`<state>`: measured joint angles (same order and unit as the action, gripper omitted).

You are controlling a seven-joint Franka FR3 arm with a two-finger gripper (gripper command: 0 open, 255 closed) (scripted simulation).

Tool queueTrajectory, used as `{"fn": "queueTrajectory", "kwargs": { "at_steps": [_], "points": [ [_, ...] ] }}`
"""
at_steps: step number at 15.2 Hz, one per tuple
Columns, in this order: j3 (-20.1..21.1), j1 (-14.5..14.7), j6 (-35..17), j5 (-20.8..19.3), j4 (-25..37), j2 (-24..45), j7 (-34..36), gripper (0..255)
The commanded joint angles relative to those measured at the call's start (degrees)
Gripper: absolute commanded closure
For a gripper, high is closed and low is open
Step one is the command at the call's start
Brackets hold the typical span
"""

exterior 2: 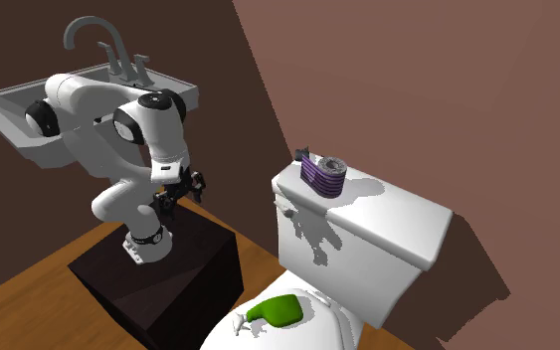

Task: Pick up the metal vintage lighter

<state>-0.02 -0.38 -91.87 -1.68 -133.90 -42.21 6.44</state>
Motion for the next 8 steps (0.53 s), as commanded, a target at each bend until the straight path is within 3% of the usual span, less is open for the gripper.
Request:
{"fn": "queueTrajectory", "kwargs": {
  "at_steps": [1, 8],
  "points": [
    [0.0, 0.0, 0.0, 0.0, 0.0, 0.0, 0.0, 0],
    [9.6, 1.5, -0.3, 5.4, 4.7, 4.6, 14.2, 0]
  ]
}}
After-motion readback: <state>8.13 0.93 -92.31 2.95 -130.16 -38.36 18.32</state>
